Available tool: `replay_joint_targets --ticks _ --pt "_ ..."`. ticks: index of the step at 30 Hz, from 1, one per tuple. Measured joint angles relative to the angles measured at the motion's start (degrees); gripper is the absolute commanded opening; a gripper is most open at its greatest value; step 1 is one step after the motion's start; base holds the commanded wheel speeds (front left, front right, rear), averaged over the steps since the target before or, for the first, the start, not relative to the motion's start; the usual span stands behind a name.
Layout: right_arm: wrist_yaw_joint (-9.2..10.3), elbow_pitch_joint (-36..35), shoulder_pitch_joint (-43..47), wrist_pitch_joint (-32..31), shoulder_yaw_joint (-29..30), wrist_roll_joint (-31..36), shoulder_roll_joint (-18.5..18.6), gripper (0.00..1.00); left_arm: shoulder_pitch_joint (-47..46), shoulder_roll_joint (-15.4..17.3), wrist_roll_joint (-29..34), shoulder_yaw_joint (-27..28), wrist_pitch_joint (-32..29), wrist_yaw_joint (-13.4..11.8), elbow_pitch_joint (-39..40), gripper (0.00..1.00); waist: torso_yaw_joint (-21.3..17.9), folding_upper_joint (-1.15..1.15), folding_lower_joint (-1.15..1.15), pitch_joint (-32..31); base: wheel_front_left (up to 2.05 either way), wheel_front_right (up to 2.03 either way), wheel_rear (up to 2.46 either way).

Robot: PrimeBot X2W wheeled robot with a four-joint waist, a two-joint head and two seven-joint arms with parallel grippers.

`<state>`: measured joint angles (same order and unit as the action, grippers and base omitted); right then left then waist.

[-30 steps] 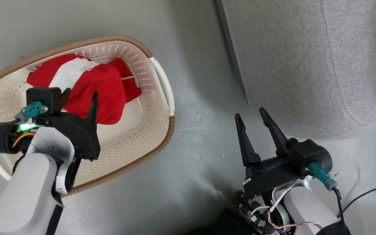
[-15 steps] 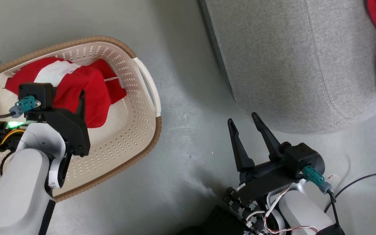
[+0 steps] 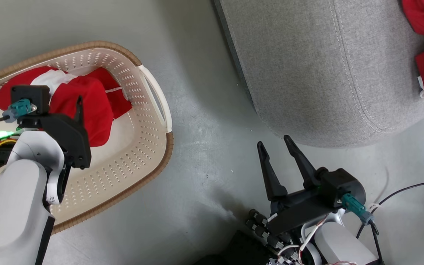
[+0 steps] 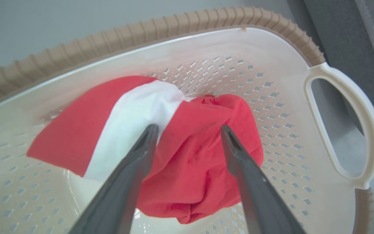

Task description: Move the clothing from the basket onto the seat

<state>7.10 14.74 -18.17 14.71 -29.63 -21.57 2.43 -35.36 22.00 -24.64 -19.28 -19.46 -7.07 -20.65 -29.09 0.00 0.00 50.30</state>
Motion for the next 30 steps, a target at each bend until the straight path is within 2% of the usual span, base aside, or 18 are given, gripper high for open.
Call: replay_joint_targets --ticks 17,22,23,24,25,26,27,28,30 --pt "0.02 -0.4 1.0 0.0 2.3 0.8 -0.1 1.0 -2.6 -0.5 1.6 -1.1 -0.9 0.0 -3.1 1.0 0.3 0.0 0.0 1.1 0.0 0.0 0.0" --pt "0.02 -0.9 1.2 0.0 2.6 1.0 -0.1 1.0 -3.4 -0.5 3.1 -1.6 -0.9 0.0 -4.2 0.94 0.5 0.0 0.0 1.3 0.0 0.0 0.0" --pt "0.02 -1.0 1.2 0.0 2.7 1.0 -0.1 1.0 -3.5 -0.5 3.2 -1.7 -0.9 0.0 -4.4 0.84 0.5 0.0 0.0 1.4 0.0 0.0 0.0" --pt "0.02 -1.1 1.3 0.0 2.9 1.0 -0.1 1.0 -3.6 -0.5 3.2 -1.8 -0.9 0.0 -4.5 0.65 0.5 0.0 0.0 1.4 0.0 0.0 0.0" --pt "0.02 -1.1 1.4 0.0 3.0 1.2 -0.1 1.0 -3.8 -0.5 3.2 -1.9 -0.9 0.0 -4.8 0.58 0.5 0.0 0.0 1.5 0.0 0.0 0.0" --pt "0.02 -1.2 1.6 0.0 3.1 1.4 -0.1 1.0 -4.1 -0.5 3.3 -1.9 -0.9 0.0 -4.9 0.4 0.6 0.0 0.0 1.5 0.0 0.0 0.0" --pt "0.02 -1.2 1.8 0.0 3.3 1.5 -0.1 1.0 -4.3 -0.5 3.3 -2.0 -0.8 0.0 -5.0 0.28 0.6 0.0 0.0 1.6 0.0 0.0 0.0" --pt "0.02 -1.3 2.0 0.0 3.4 1.5 -0.1 1.0 -4.4 -0.5 3.4 -2.1 -0.8 0.0 -5.1 0.03 0.6 0.0 0.0 1.6 0.0 0.0 0.0" --pt "0.02 -1.3 2.3 0.0 3.6 1.5 -0.1 1.0 -4.6 -0.8 3.5 -2.1 -0.4 0.0 -5.3 0.0 0.7 0.0 0.0 1.7 0.0 0.0 0.0"
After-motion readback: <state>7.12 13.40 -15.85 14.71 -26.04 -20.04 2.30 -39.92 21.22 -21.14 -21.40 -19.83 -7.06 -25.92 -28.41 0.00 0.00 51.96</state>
